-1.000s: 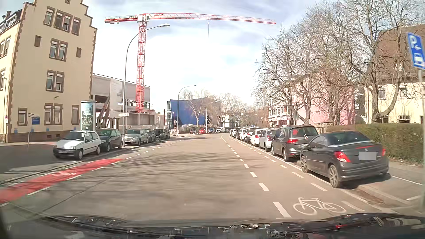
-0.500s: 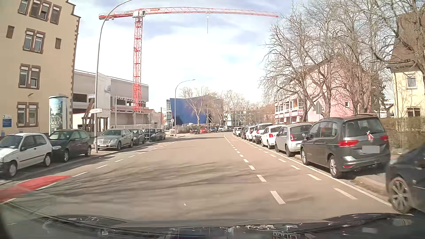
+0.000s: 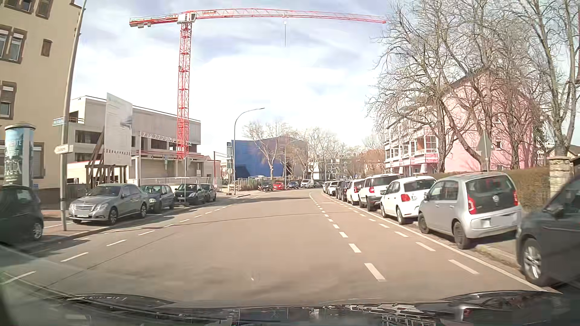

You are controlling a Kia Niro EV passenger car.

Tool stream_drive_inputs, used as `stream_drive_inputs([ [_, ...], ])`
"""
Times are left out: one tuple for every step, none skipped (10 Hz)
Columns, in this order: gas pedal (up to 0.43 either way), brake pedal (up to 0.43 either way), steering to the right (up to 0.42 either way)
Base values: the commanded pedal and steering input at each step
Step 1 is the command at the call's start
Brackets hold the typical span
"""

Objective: Follow the waypoints while adhering to traffic rules and regulations

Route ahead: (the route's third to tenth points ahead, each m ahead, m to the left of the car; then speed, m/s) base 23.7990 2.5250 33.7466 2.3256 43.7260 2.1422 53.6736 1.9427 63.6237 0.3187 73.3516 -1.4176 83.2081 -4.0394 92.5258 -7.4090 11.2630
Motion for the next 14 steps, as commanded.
stream_drive_inputs([
  [0.067,0.000,-0.001],
  [0.067,0.000,0.000],
  [0.067,0.000,0.000],
  [0.067,0.000,0.000],
  [0.067,0.000,0.000],
  [0.067,0.000,0.000],
  [0.067,0.000,0.001],
  [0.059,0.000,0.000],
  [0.059,0.000,0.000],
  [0.059,0.000,0.001],
  [0.059,0.000,0.000],
  [0.059,0.000,0.000],
  [0.047,0.000,0.000],
  [0.047,0.000,0.000],
])
